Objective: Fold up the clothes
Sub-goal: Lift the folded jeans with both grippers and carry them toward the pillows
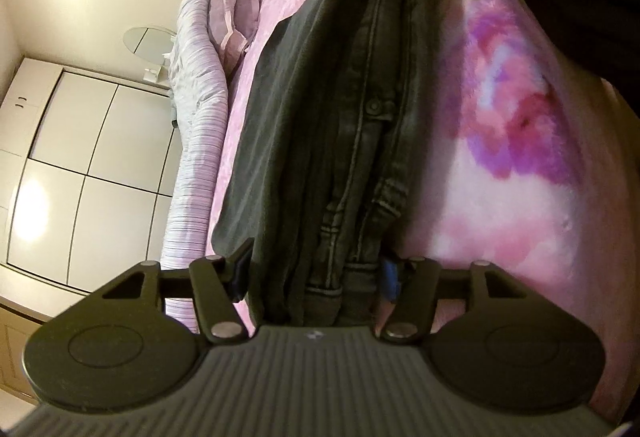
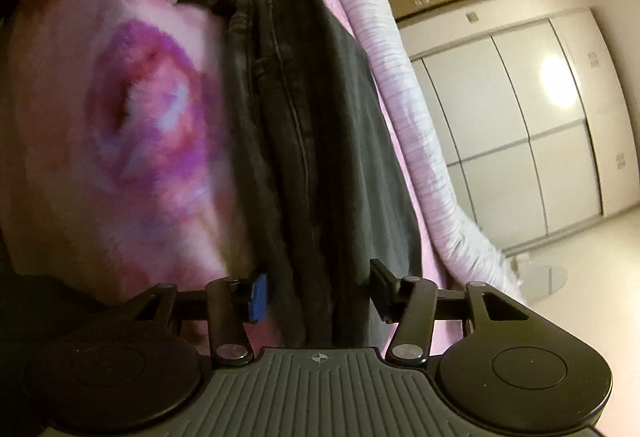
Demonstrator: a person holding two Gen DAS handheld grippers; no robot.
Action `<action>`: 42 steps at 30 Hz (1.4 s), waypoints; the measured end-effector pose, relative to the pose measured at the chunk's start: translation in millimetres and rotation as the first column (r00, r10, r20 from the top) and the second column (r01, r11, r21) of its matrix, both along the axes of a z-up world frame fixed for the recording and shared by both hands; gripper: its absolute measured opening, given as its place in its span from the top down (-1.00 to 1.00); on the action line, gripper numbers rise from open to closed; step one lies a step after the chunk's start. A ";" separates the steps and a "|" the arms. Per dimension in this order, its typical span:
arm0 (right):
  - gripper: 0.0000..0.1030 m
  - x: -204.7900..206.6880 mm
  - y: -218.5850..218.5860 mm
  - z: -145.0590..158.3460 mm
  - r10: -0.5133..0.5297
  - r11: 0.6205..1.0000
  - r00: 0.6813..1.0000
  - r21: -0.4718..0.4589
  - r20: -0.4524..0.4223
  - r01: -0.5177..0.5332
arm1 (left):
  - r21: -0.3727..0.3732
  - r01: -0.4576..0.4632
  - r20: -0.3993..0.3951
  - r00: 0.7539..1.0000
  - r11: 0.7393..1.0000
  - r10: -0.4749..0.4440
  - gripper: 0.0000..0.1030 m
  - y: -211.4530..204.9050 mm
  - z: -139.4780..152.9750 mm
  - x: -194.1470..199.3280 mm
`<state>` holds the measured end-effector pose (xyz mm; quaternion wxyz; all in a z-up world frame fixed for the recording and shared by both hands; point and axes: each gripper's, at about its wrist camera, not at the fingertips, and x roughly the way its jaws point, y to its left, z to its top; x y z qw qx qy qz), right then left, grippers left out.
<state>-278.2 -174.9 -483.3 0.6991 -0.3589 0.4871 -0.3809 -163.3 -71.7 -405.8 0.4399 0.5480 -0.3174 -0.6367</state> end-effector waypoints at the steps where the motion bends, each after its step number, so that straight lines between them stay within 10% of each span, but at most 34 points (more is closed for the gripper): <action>1: -0.01 4.1 -5.3 0.1 0.006 1.000 1.000 -0.005 -0.005 -0.006 | 0.000 0.005 0.009 1.000 1.000 -0.005 -0.11 -2.9 -0.4 -3.4; 6: 0.00 11.9 -24.9 12.9 -0.010 0.999 0.999 0.039 0.040 0.008 | 0.006 0.021 0.013 1.000 1.000 -0.021 -0.23 -13.5 0.2 -12.6; 10: 0.40 7.5 -23.6 28.3 -0.023 0.996 0.996 0.089 0.090 0.015 | 0.034 -0.023 -0.036 0.999 0.999 0.024 -0.14 -18.9 5.0 -10.6; 18: 0.27 15.3 -32.0 10.8 0.023 1.000 0.999 0.020 -0.032 -0.023 | 0.069 -0.023 -0.053 0.998 0.997 0.027 0.24 -19.7 3.9 -12.0; 42: 0.44 23.9 -51.0 22.2 -0.052 0.994 0.999 0.092 0.005 0.051 | 0.104 -0.022 -0.055 0.998 0.994 0.028 0.26 -20.5 7.7 -9.5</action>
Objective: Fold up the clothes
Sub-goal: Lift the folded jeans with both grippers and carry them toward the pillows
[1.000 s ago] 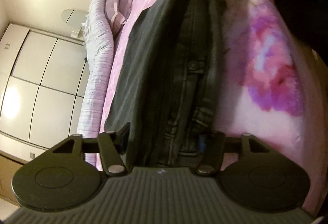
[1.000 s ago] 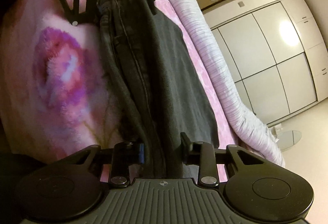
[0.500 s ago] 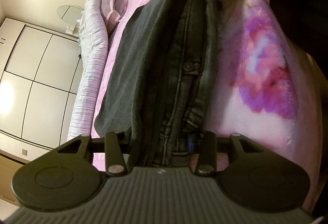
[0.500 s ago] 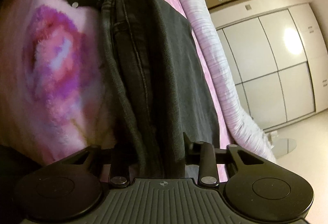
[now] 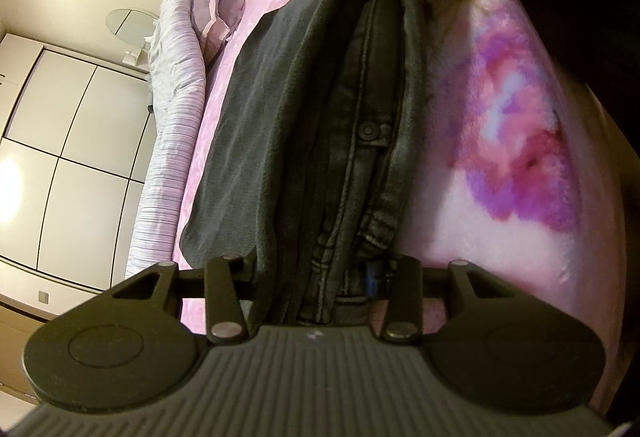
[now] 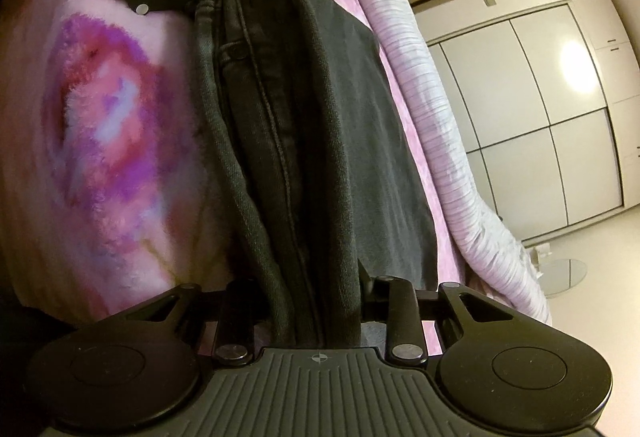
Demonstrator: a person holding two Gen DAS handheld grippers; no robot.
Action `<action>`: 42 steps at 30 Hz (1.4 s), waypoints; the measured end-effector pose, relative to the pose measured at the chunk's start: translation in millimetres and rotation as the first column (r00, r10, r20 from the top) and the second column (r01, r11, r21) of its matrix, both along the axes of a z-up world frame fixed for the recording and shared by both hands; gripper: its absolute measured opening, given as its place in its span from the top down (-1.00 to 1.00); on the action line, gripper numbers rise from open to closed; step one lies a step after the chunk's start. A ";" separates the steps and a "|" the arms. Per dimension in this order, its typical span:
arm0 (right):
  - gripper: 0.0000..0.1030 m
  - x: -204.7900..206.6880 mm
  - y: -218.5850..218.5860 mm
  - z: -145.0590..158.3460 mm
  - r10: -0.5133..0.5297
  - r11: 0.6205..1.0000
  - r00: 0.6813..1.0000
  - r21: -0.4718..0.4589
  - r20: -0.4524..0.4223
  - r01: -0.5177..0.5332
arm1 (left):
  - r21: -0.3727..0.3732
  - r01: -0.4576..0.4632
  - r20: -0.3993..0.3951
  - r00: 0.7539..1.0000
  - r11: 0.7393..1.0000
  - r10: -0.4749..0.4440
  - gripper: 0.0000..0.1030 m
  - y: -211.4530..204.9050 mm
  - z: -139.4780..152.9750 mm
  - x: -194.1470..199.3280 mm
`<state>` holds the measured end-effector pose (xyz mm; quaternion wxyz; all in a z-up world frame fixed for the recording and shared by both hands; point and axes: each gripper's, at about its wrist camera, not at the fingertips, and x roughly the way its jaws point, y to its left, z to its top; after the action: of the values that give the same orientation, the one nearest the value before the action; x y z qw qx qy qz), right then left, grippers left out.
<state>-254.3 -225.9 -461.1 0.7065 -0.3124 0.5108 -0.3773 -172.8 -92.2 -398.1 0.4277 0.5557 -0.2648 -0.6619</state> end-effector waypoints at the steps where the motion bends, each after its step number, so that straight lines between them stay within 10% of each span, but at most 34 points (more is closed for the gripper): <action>1: 0.44 -0.8 0.4 -0.2 0.001 1.000 1.000 0.001 0.000 -0.001 | 0.001 -0.001 0.001 1.000 1.000 0.001 0.26 1.7 -0.3 0.1; 16: 0.45 -4.4 -1.3 -7.2 0.010 0.999 0.999 0.032 0.037 -0.012 | 0.017 -0.007 0.024 1.000 1.000 0.007 0.29 6.5 2.4 1.3; 29: 0.53 -40.1 -23.8 39.0 0.061 0.974 0.955 0.191 0.290 -0.120 | 0.224 0.153 0.007 0.987 0.962 -0.159 0.29 -8.2 49.0 23.7; 42: 0.61 -63.5 -82.3 220.8 0.076 0.893 0.980 0.425 0.185 -0.150 | 0.439 0.050 -0.027 0.999 0.897 -0.042 0.39 -86.4 222.4 -16.6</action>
<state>-317.8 -308.3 -240.3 0.8189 -0.1432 0.5034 -0.2356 -189.4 -178.5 -175.7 0.2776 0.6258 -0.1179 -0.7193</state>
